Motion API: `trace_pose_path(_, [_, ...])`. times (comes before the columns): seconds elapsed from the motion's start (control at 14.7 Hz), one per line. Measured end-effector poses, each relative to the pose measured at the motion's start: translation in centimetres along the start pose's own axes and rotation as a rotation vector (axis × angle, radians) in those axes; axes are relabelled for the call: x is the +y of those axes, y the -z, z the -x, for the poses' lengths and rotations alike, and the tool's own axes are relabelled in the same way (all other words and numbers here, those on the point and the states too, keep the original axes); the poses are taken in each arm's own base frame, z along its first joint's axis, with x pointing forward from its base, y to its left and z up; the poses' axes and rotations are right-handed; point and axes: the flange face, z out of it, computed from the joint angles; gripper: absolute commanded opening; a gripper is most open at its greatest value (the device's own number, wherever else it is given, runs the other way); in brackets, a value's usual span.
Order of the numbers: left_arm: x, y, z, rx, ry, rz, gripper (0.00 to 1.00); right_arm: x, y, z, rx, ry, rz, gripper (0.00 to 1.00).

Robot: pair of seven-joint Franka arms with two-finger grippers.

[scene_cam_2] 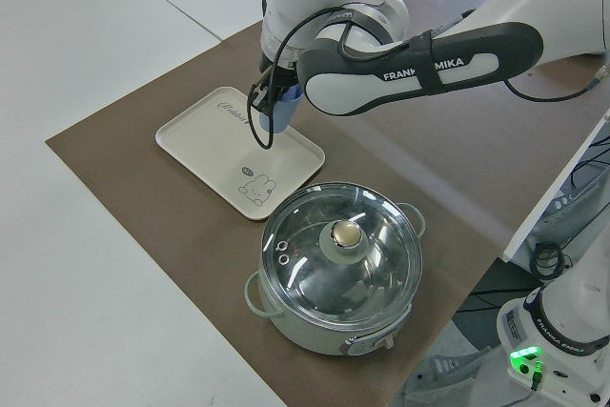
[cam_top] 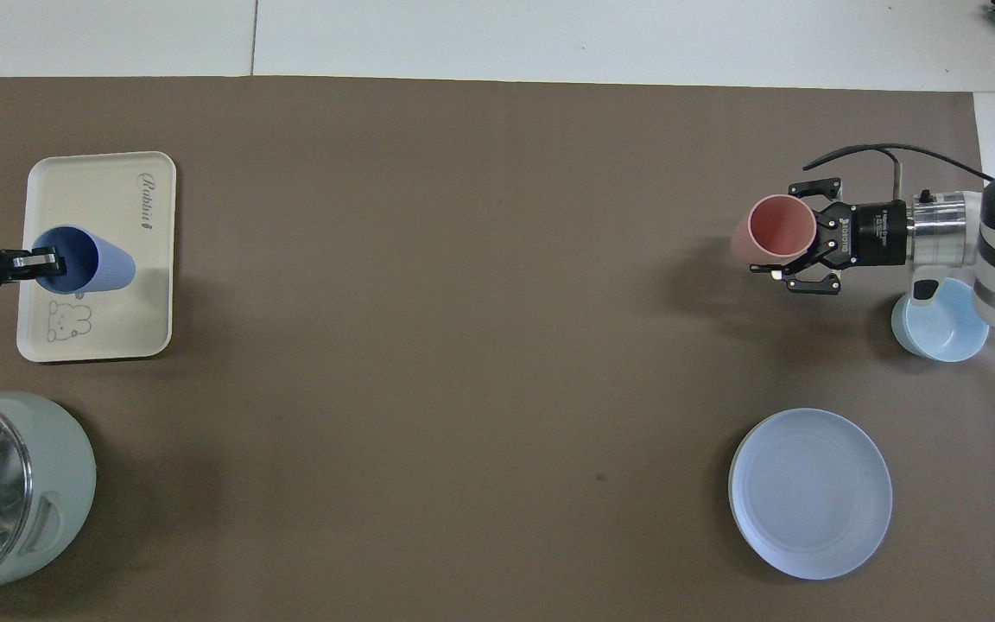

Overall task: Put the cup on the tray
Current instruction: 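Lower the blue cup onto the tray while the right gripper lowers the pink cup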

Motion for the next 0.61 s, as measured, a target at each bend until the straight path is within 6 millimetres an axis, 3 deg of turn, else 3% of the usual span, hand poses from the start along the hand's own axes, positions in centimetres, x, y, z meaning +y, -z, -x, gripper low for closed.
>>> trace_pose_path(0.2, [-1.7, -1.8, 0.9, 0.014, -0.021, -0.014, 0.00, 0.8, 0.8, -2.6, -0.027, 0.016, 0.008, 0.00])
trace_pose_path(0.27, [-1.9, -2.5, 1.2, 0.015, -0.022, -0.016, 0.42, 1.0, 1.0, -3.3, -0.036, 0.026, 0.011, 0.00])
trace_pose_path(0.34, [-2.0, -3.1, 1.3, 0.016, -0.025, -0.017, 0.98, 1.1, 1.1, -3.9, -0.038, 0.033, 0.009, 0.00])
trace_pose_path(0.61, [-1.1, -3.1, 0.8, 0.011, -0.055, -0.009, 1.00, 1.5, 1.2, -5.9, -0.042, 0.012, 0.006, 0.00])
